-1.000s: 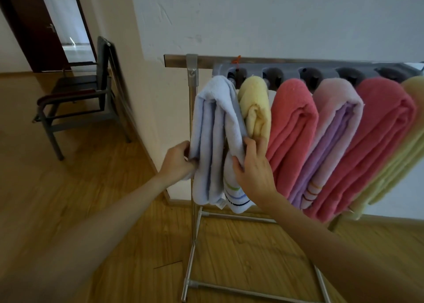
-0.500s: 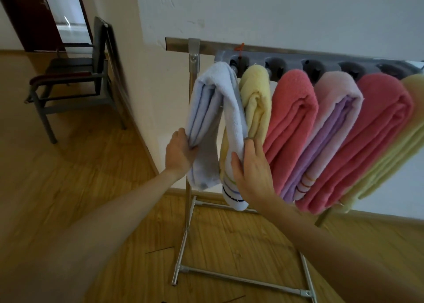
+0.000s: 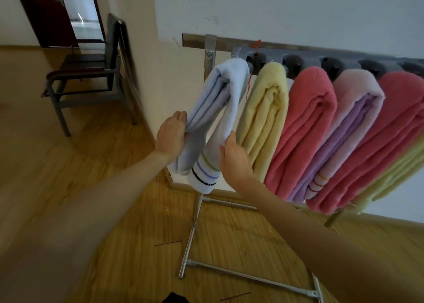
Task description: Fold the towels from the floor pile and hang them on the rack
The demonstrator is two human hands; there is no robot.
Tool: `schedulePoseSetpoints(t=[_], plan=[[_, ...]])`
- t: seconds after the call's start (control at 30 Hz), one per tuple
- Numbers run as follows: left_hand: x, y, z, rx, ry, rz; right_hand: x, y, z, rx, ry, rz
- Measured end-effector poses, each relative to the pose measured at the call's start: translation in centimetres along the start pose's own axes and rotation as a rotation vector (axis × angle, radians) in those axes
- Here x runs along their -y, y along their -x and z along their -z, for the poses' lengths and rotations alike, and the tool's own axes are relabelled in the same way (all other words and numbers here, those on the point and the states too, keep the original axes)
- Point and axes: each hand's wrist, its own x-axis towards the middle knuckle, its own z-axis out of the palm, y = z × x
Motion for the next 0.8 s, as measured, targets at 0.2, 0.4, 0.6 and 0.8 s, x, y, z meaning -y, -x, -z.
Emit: schedulePoseSetpoints(t=[0.2, 0.4, 0.6, 0.8], plan=[[-1.8, 1.3, -1.8, 0.021, 0.048, -0.024, -0.8, -0.7, -0.2, -0.011, 0.162, -0.065], [-5.1, 3.9, -3.3, 0.174, 0.263, 0.031, -1.7, -0.2, 1.2, 0.198, 0.162, 0.015], [-7.1, 7.0, -2.5, 0.433, 0.288, 0.145, -3.0, 1.2, 3.6, 0.402, -0.019, -0.129], [-10.8, 9.6, 1.2, 0.501, 0.369, 0.247, -4.2, 6.1, 7.3, 0.434, 0.079, -0.087]])
